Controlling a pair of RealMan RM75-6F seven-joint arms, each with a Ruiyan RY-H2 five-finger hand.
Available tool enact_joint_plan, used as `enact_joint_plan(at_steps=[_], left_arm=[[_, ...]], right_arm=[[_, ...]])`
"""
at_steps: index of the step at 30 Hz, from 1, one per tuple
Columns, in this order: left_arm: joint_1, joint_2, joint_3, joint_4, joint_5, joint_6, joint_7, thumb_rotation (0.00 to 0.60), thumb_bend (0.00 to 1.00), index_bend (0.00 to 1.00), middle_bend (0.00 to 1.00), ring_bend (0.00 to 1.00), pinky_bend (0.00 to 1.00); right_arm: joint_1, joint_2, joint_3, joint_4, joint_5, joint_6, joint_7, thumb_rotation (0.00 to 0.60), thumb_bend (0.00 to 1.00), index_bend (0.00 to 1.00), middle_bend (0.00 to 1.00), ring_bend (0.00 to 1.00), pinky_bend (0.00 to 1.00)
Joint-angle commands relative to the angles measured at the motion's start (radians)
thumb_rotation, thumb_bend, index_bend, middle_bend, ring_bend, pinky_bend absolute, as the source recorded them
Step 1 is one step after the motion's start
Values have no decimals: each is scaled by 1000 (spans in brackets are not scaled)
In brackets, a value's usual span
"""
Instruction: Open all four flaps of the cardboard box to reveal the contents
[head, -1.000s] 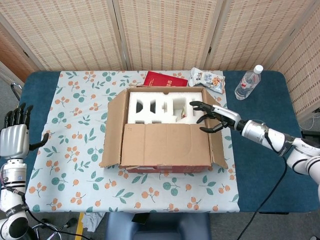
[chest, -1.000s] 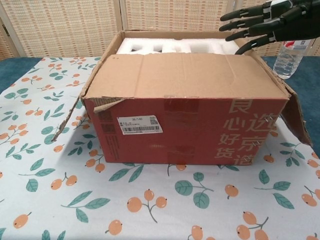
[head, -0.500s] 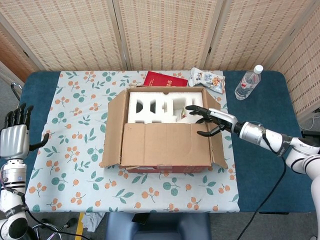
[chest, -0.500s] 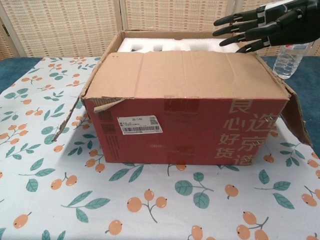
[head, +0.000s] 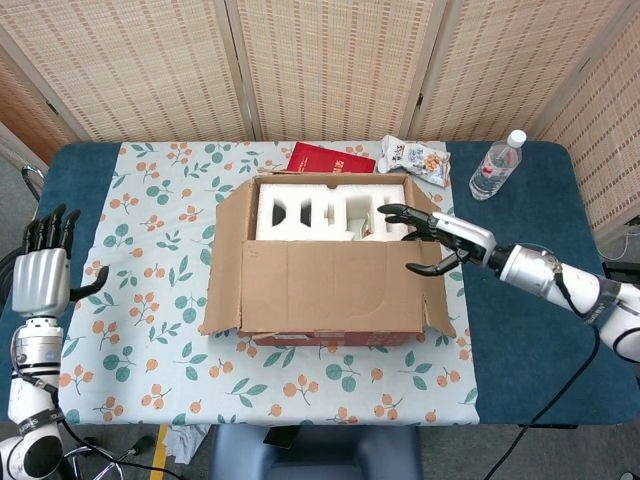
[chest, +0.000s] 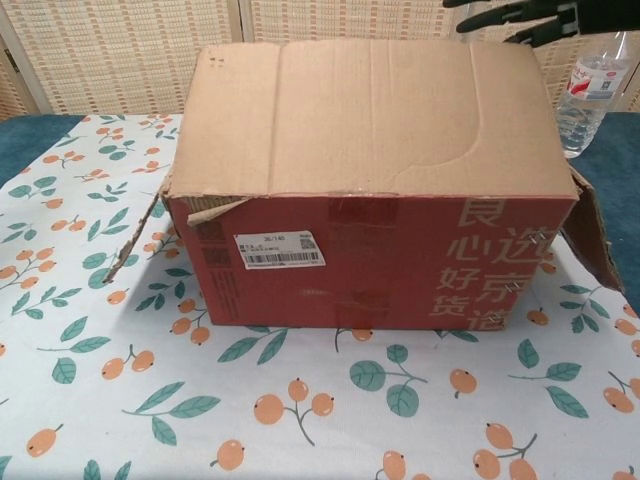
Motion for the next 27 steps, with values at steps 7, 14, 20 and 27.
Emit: enact_joint_plan(at_steps=[7,14,20,27], left_arm=[[-18,-19,3,-16,14,3,31,497,350,0,0,0,15],[-31,-34,8,-38,21,9,71,498,349,0,0,0,15],[-36,-48,15,-65,25,27,113,497,350,0,0,0,15],[-38,-56,21,-92,34,46,148,497,350,0,0,0,15]], right_arm=[[-42,176,-11,-234,-23,92,-113,600,421,0,0,0,300],[-83,273,-39,-384,-103,165,-205,600,422,0,0,0,317],[-122,315,-70,-475,-173,181,-292,600,422,0,0,0,332],[-160,318,-92,-498,-201,180,-353,600,423,0,0,0,345]])
